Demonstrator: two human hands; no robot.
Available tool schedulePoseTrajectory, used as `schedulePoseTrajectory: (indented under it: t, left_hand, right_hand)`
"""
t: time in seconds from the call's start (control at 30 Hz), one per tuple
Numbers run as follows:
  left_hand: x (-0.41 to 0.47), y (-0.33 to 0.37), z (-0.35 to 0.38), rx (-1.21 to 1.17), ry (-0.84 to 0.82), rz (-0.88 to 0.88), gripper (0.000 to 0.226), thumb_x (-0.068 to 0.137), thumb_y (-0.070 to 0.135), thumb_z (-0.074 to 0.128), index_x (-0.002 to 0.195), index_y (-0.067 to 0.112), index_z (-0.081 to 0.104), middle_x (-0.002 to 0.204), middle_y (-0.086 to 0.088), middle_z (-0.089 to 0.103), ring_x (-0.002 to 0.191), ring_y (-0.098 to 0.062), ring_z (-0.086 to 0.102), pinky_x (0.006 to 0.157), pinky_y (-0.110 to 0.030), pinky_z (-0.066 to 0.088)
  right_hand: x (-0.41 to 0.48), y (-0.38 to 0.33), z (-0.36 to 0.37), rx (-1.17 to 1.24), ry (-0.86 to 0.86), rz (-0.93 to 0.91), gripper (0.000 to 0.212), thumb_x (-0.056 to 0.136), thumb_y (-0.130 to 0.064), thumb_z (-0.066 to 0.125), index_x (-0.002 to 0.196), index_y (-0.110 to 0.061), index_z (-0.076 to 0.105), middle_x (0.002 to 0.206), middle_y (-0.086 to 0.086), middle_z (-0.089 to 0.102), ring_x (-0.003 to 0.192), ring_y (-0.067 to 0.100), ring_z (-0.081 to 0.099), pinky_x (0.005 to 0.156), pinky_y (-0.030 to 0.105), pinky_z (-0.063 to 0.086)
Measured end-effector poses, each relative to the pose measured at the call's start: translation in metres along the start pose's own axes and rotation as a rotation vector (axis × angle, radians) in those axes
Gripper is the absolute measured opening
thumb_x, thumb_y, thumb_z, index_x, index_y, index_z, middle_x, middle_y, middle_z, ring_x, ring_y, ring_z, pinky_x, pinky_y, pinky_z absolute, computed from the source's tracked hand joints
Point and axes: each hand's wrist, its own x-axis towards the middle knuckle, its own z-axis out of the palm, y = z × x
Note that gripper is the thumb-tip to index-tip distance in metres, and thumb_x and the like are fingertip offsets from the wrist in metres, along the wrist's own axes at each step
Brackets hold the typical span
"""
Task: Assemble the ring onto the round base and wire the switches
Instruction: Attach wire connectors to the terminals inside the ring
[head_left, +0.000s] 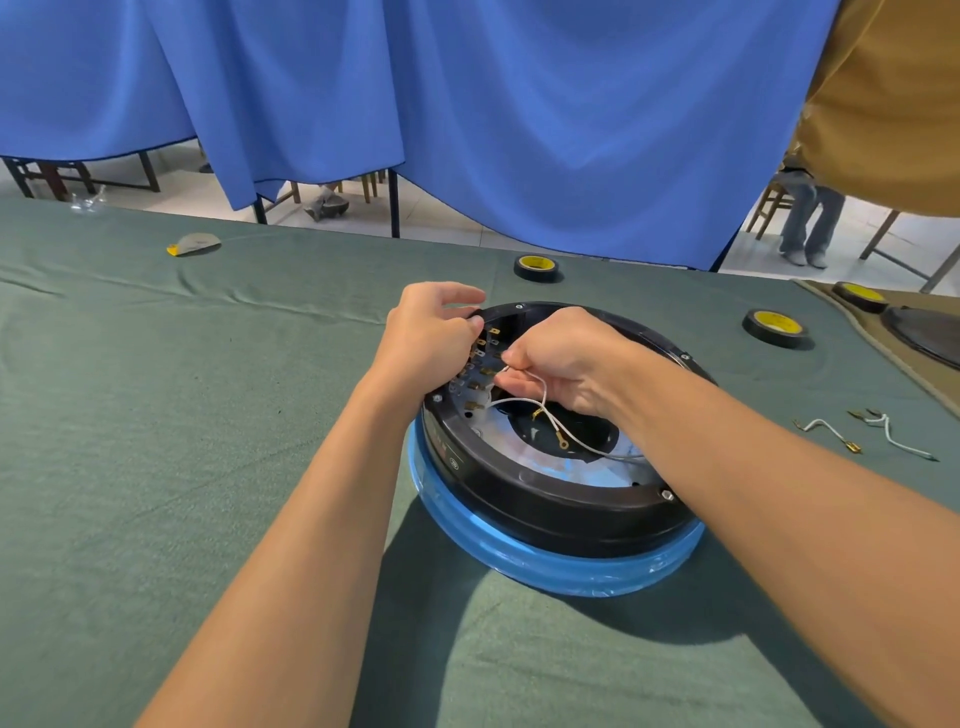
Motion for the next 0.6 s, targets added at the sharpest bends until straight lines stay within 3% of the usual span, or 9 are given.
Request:
schedulePoseTrajectory:
  t: [0.17,0.37,0.47,0.6]
  left_hand:
    - [-0.0024,0.0026,-0.0004,0.008,0.003,-0.008,0.031,0.096,0.01,0.057,0.122,0.021,0.066,0.121,-0.002,0.067,0.112,-0.015,0.061,0.098,-0.033,0.049]
    - [-0.003,0.0037,-0.0011,0.026,-0.005,-0.021,0.03,0.096,0.012,0.057,0.123,0.02,0.066,0.123,0.0,0.067,0.114,-0.014,0.059,0.104,-0.036,0.046]
    - [-0.0027,0.0035,-0.0005,0.022,0.004,-0.028,0.03,0.095,0.012,0.058,0.123,0.02,0.066,0.122,0.001,0.068,0.115,-0.015,0.06,0.105,-0.038,0.046]
    - [-0.0026,0.0039,0.0004,0.023,0.011,-0.032,0.031,0.096,0.012,0.058,0.124,0.02,0.066,0.123,0.001,0.067,0.116,-0.016,0.059,0.106,-0.039,0.045]
  right_hand:
    - [0.0022,0.0003,0.0016,-0.009,0.016,-0.007,0.024,0.096,0.005,0.047,0.119,0.008,0.053,0.094,0.018,0.06,0.054,0.014,0.062,0.049,0.02,0.053]
    - [0.0042,-0.0019,0.0013,-0.074,0.049,-0.027,0.015,0.096,0.002,0.049,0.105,0.008,0.059,0.083,0.016,0.062,0.046,0.01,0.057,0.049,0.018,0.051]
    - [0.0073,-0.0027,0.0015,-0.148,0.076,-0.057,0.015,0.094,0.001,0.051,0.102,0.006,0.063,0.074,0.011,0.061,0.052,0.01,0.054,0.044,0.017,0.045]
    - [0.0082,-0.0021,0.0048,-0.172,0.102,-0.078,0.015,0.092,0.001,0.054,0.102,0.006,0.064,0.072,0.011,0.063,0.055,0.012,0.057,0.05,0.019,0.049]
